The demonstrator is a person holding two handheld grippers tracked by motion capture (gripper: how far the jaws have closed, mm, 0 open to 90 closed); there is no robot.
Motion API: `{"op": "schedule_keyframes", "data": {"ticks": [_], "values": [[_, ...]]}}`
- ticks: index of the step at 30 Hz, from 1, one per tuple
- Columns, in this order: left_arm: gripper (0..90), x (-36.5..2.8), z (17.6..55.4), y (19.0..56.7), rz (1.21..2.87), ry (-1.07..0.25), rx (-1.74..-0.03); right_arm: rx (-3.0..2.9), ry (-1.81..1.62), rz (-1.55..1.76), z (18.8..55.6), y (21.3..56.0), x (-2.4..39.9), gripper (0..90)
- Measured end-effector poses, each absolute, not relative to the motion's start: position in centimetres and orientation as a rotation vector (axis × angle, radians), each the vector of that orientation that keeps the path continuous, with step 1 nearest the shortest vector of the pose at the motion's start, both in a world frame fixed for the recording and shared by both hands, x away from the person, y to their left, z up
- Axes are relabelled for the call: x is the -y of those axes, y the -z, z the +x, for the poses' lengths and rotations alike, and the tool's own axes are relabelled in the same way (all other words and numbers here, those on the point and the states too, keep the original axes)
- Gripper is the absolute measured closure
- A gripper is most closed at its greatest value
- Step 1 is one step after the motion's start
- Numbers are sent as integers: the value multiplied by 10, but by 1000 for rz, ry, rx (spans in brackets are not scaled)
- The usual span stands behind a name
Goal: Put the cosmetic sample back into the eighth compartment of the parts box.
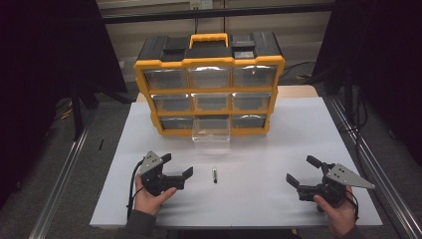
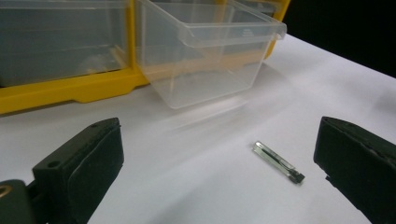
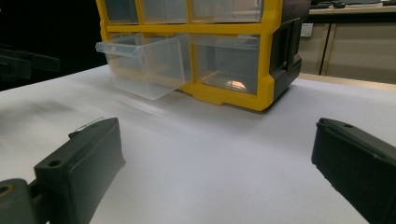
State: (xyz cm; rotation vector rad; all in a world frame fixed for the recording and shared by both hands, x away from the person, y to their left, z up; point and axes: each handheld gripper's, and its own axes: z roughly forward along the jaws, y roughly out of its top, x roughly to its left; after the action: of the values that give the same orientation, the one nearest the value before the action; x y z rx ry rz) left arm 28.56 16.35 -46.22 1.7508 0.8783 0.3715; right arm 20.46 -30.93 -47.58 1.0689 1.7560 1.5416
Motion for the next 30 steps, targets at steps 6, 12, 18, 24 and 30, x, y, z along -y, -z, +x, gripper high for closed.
{"op": "schedule_keyframes", "data": {"ticks": [6, 12, 18, 24, 30], "values": [[20, -153, 286, 462, 1784, -349, -866, -1749, -1544, 1065, 205, 476, 310, 11], [27, -145, 286, 464, 1828, -311, -848, -1752, -1543, 1063, 205, 475, 309, 11], [41, -138, 289, 465, 1873, -272, -839, -1759, -1541, 1052, 206, 476, 308, 11], [68, -130, 292, 468, 1930, -258, -824, -1745, -1544, 1065, 205, 475, 310, 12], [88, -119, 293, 469, 1982, -252, -799, -1751, -1546, 1062, 206, 475, 308, 11]]}}
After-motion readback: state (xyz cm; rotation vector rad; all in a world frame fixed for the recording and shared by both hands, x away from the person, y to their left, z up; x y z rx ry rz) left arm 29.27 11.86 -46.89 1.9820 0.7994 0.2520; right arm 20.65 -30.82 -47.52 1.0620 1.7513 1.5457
